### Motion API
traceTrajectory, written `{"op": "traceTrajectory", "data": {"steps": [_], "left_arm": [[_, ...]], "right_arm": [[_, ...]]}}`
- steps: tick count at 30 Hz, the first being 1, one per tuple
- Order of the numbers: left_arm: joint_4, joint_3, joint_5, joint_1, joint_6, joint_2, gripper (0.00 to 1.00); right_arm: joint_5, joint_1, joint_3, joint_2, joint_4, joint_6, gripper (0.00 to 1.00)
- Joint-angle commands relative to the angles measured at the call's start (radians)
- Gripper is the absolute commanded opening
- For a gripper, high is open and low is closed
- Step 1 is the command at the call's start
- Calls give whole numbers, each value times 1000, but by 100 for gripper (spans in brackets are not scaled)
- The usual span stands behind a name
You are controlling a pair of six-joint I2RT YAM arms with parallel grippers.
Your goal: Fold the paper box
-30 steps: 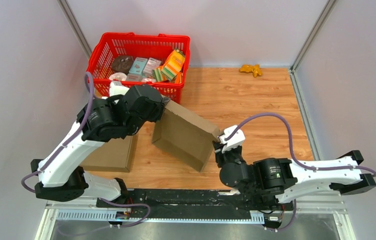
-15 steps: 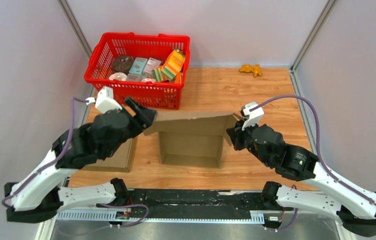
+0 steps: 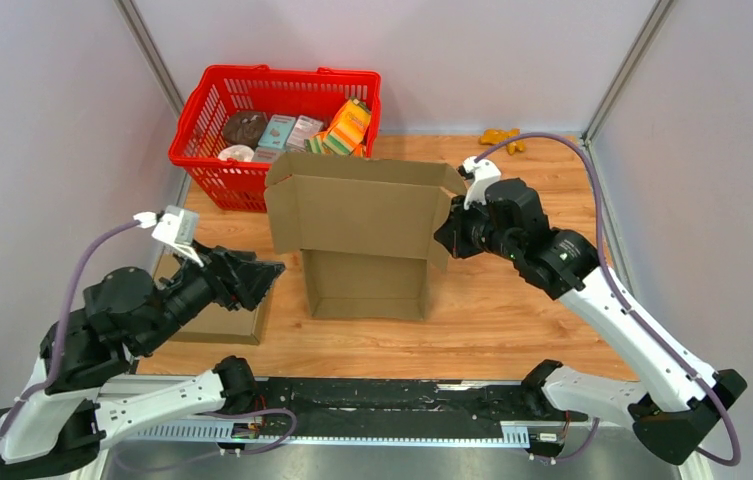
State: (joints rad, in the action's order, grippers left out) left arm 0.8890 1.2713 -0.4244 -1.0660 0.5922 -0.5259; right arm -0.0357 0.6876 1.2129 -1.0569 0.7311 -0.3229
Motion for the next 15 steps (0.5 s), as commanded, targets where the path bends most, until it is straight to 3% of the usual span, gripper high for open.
{"op": "traceTrajectory", "data": {"steps": [1, 5, 7, 11, 13, 15], "left_arm": [[105, -3, -77, 1, -81, -72, 79], [-13, -75, -215, 30, -172, -114, 79], [-67, -85, -179, 95, -212, -155, 79], [-165, -90, 131, 418, -212, -249, 83], [-177, -75, 259, 507, -207, -307, 83], [-220, -78, 301, 576, -221, -344, 84]], "right_arm": [[-7, -31, 22, -67, 106, 24, 0], [-29, -86, 53, -124, 85, 83, 0], [-32, -94, 60, -159, 65, 99, 0], [-23, -118, 80, -207, 53, 136, 0], [-30, -137, 79, -213, 47, 145, 0], [-44, -152, 76, -215, 39, 153, 0]]}}
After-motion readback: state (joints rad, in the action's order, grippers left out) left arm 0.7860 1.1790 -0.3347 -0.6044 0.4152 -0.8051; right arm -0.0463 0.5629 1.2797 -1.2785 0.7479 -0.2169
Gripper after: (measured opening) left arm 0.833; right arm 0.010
